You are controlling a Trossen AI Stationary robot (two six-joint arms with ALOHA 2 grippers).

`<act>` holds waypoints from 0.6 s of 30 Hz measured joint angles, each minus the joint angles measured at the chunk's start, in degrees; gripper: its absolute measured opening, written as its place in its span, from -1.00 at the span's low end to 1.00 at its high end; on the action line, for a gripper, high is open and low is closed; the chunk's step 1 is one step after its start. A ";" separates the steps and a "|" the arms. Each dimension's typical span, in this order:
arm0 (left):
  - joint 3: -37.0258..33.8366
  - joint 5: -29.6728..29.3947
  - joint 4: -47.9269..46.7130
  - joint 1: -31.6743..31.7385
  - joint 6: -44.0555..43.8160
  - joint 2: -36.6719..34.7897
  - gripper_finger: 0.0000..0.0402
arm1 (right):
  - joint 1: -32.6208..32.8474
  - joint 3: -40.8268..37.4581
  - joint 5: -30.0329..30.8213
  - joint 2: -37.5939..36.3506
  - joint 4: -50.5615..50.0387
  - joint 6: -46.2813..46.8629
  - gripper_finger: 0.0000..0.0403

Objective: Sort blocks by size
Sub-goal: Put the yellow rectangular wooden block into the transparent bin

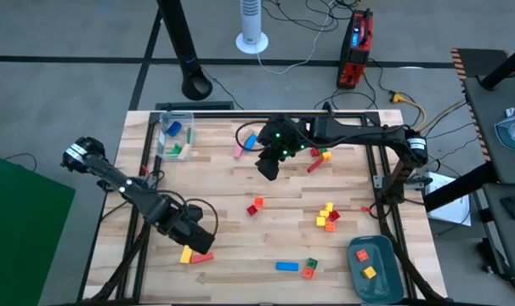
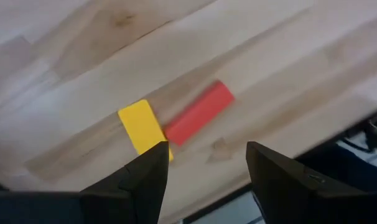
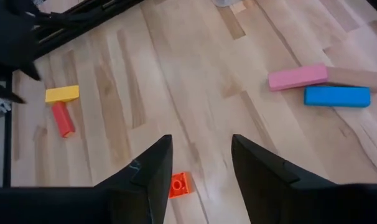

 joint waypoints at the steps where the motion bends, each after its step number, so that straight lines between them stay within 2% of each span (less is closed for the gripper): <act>1: -1.49 0.06 1.47 -0.11 -0.69 0.14 0.00 | 0.08 0.00 -0.02 0.00 0.00 0.00 -0.25; 4: -5.00 2.03 4.74 -0.18 -2.93 0.31 0.00 | 0.33 0.00 -0.03 0.00 0.01 0.60 -0.25; 9: -7.27 6.44 5.04 -0.46 -3.99 0.29 0.00 | 0.52 0.00 -0.02 0.00 0.02 1.23 -0.20; 15: -7.70 6.86 5.17 -0.91 -3.82 0.38 0.00 | 0.58 0.00 -0.02 0.11 -0.24 1.51 -0.14; 18: -7.96 5.15 5.19 -2.14 -3.72 1.55 0.00 | 0.58 -0.02 -0.01 0.11 -0.26 1.67 -0.14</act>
